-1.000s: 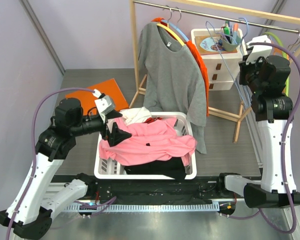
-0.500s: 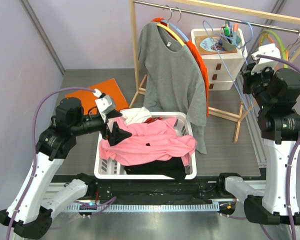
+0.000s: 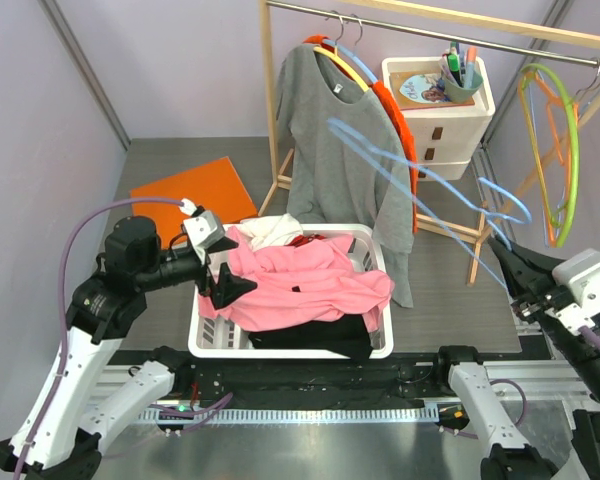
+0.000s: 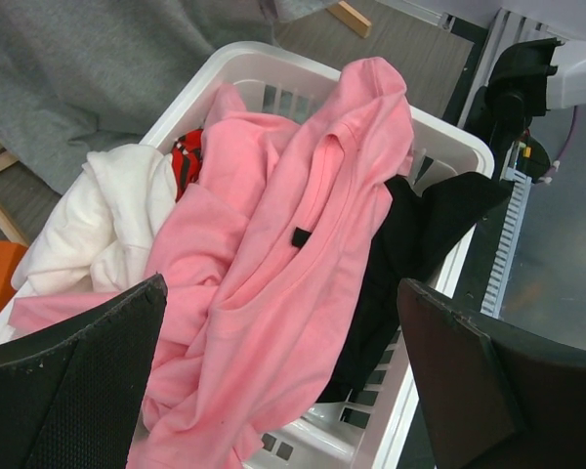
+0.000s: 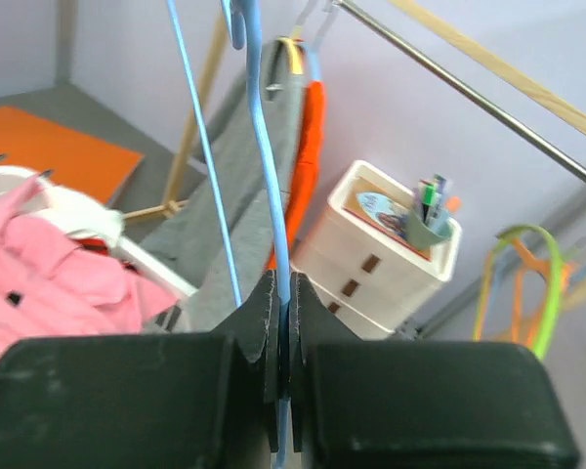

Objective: Place the t-shirt on the hanger

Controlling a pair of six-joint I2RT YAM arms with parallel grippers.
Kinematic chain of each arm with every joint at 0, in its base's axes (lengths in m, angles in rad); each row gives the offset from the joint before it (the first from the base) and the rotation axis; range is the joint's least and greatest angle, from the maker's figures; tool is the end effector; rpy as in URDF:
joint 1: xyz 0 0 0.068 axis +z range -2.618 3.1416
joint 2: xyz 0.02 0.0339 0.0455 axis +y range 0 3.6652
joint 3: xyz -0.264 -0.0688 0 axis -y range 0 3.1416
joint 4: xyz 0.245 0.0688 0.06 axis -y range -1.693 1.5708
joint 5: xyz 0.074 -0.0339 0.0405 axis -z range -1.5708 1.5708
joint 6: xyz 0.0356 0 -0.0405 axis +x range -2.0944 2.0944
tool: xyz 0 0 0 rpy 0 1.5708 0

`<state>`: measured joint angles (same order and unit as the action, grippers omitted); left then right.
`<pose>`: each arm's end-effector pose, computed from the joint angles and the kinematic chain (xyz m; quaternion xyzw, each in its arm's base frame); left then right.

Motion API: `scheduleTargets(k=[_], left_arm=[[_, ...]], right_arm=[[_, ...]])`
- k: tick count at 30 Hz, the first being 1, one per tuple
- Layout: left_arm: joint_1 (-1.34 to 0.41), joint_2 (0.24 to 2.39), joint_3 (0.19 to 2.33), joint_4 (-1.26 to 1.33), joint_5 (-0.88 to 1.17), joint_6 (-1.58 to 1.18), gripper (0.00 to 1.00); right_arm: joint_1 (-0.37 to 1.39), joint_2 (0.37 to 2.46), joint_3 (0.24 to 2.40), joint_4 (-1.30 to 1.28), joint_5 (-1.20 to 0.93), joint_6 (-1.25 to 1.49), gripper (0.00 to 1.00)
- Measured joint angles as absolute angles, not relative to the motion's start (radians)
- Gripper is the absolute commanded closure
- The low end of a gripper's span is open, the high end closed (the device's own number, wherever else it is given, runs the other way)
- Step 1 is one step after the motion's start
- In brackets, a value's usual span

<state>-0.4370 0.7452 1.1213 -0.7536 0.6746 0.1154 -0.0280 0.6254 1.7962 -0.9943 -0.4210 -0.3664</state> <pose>0.1052 -0.0737 0.4008 0.3918 0.7003 -0.3551 0.4795 -0.0486 0.0159 0.5358 -0.2636 0.5919 -0.0153 0.7615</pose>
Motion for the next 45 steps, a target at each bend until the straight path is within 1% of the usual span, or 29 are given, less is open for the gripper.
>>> scheduleTargets(k=[3, 6, 7, 9, 10, 11, 13, 16, 20, 23, 25, 27, 29, 32, 34, 35, 40, 43, 45], left_arm=[[-0.437, 0.735, 1.118, -0.761, 0.646, 0.112, 0.03], [-0.437, 0.737, 1.118, -0.776, 0.582, 0.092, 0.12], [-0.435, 0.746, 1.118, -0.783, 0.537, 0.077, 0.2], [-0.425, 0.772, 1.118, -0.79, 0.472, 0.032, 0.24], [-0.418, 0.79, 1.118, -0.797, 0.437, 0.006, 0.29], [-0.414, 0.804, 1.116, -0.804, 0.415, -0.02, 0.3], [-0.409, 0.829, 1.092, -0.809, 0.395, -0.066, 0.29], [-0.409, 0.855, 1.045, -0.833, 0.398, -0.105, 0.28], [-0.409, 0.901, 1.02, -0.873, 0.413, -0.149, 0.27], [-0.409, 0.931, 1.021, -0.873, 0.411, -0.176, 0.29], [-0.409, 0.951, 1.021, -0.873, 0.409, -0.204, 0.33], [-0.411, 0.97, 1.022, -0.873, 0.405, -0.23, 0.35], [-0.419, 0.983, 1.026, -0.873, 0.392, -0.253, 0.4], [-0.445, 1.0, 1.04, -0.874, 0.367, -0.274, 0.41], [-0.479, 1.007, 1.054, -0.874, 0.339, -0.282, 0.44], [-0.495, 1.009, 1.061, -0.874, 0.324, -0.284, 0.49], [-0.573, 1.042, 1.089, -0.894, 0.213, -0.285, 0.54], [-0.611, 1.078, 1.097, -0.906, 0.156, -0.284, 0.54], [-0.636, 1.099, 1.098, -0.916, 0.128, -0.282, 0.59]], right_arm=[[-0.028, 0.712, 1.903, -1.103, -0.571, -0.407, 0.99], [-0.028, 0.861, 1.961, -1.208, -0.712, -0.472, 0.99], [-0.028, 0.921, 1.967, -1.234, -0.75, -0.501, 0.99], [-0.028, 1.03, 1.958, -1.261, -0.793, -0.543, 0.99], [-0.026, 1.07, 1.939, -1.269, -0.802, -0.562, 0.99], [-0.02, 1.11, 1.908, -1.27, -0.802, -0.582, 0.99], [0.015, 1.165, 1.822, -1.296, -0.78, -0.623, 0.99], [0.11, 1.143, 1.708, -1.319, -0.73, -0.651, 0.99], [0.24, 1.026, 1.602, -1.352, -0.69, -0.664, 0.99], [0.272, 0.962, 1.573, -1.373, -0.667, -0.675, 0.99], [0.286, 0.94, 1.568, -1.378, -0.654, -0.684, 0.99], [0.295, 0.943, 1.556, -1.378, -0.636, -0.701, 0.99], [0.295, 0.964, 1.539, -1.378, -0.609, -0.714, 0.99], [0.295, 1.012, 1.531, -1.378, -0.573, -0.729, 0.99], [0.295, 1.05, 1.531, -1.377, -0.552, -0.731, 0.99], [0.295, 1.069, 1.531, -1.376, -0.542, -0.732, 0.99], [0.306, 1.112, 1.536, -1.377, -0.513, -0.746, 0.99], [0.324, 1.124, 1.546, -1.376, -0.506, -0.759, 0.99], [0.337, 1.127, 1.548, -1.375, -0.501, -0.765, 0.99]])
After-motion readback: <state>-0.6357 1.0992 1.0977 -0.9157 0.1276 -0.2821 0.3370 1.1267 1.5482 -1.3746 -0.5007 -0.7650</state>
